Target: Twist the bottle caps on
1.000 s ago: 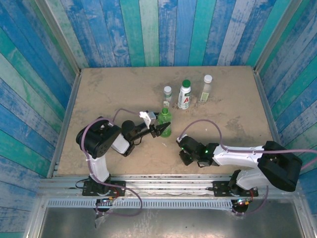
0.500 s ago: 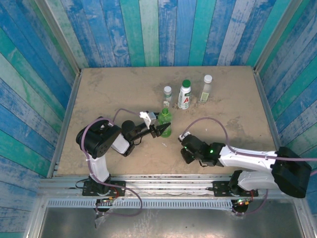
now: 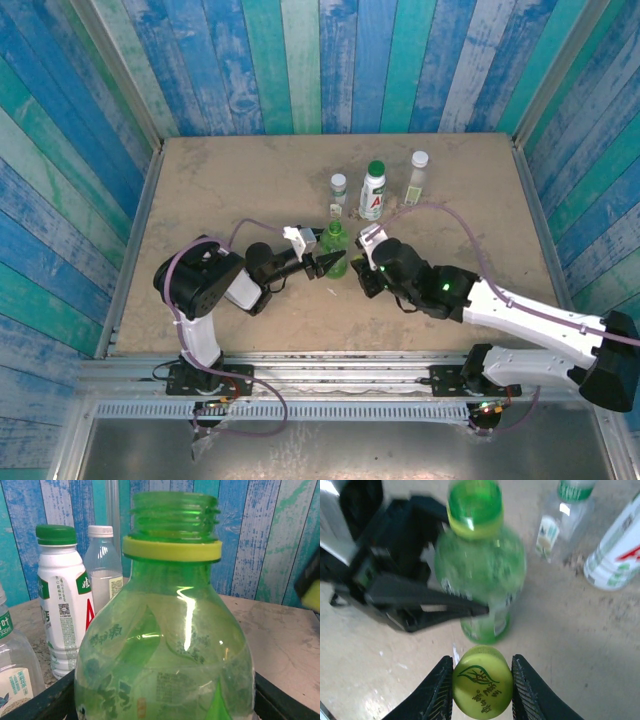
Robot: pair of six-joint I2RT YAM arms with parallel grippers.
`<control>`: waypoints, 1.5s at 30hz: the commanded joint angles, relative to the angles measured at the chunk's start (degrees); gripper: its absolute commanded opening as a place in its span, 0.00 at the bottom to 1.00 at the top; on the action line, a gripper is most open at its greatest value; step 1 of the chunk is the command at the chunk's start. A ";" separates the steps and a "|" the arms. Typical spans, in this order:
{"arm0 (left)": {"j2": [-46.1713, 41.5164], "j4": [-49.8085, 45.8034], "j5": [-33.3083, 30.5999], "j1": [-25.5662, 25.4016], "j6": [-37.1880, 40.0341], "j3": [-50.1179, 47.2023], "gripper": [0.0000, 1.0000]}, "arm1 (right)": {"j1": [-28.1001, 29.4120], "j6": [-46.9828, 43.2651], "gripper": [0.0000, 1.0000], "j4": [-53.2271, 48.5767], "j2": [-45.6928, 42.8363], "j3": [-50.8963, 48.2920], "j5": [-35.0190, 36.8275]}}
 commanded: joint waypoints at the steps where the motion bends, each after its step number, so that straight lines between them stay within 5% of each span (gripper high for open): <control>1: 1.31 2.09 1.84 0.12 1.39 0.69 0.67 | -1.01 -4.99 0.25 -1.31 2.28 4.86 0.17; 17: 0.85 0.80 4.63 0.12 1.30 1.46 0.64 | -8.23 -10.13 0.26 -4.54 14.41 18.63 -12.11; 45: 0.88 -0.74 5.50 0.12 1.48 2.12 0.64 | -8.68 -13.46 0.27 -24.31 24.22 30.52 -14.86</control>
